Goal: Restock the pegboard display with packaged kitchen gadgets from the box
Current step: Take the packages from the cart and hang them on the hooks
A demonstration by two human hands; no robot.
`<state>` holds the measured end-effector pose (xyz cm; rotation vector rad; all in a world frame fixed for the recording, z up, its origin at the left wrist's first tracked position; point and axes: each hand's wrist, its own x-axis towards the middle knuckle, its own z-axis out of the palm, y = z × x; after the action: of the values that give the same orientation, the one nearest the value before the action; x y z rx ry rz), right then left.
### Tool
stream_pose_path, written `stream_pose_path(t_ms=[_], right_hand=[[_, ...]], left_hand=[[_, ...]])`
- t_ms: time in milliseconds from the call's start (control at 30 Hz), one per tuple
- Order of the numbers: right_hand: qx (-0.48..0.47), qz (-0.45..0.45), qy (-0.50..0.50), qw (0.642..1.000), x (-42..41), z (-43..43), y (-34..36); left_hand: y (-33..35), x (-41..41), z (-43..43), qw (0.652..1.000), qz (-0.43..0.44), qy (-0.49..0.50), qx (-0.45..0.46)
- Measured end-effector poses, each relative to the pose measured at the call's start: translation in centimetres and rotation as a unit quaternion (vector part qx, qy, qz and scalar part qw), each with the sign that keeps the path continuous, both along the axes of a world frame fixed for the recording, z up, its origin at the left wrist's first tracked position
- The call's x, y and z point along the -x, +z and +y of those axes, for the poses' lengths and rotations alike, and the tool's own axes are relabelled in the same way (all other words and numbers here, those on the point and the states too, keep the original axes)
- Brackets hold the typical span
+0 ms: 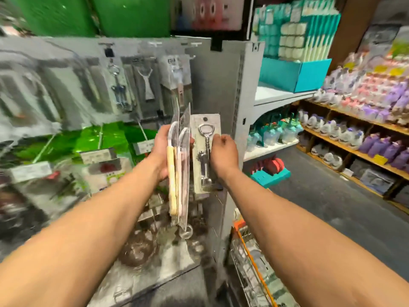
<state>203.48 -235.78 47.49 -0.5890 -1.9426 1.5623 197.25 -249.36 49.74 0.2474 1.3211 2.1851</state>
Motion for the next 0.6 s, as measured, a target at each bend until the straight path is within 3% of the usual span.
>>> stream_pose_path(t_ms=[233,600], right_hand=[[-0.027,0.060,0.089,0.994,5.0,-12.6,6.4],[-0.047,0.084,0.107,0.990,9.7,-19.4,10.1]], left_hand=[[6.1,2.7,-13.4,0.995,0.036,0.091,-0.020],[8.9,6.7,-20.3,0.987,0.049,0.152,0.003]])
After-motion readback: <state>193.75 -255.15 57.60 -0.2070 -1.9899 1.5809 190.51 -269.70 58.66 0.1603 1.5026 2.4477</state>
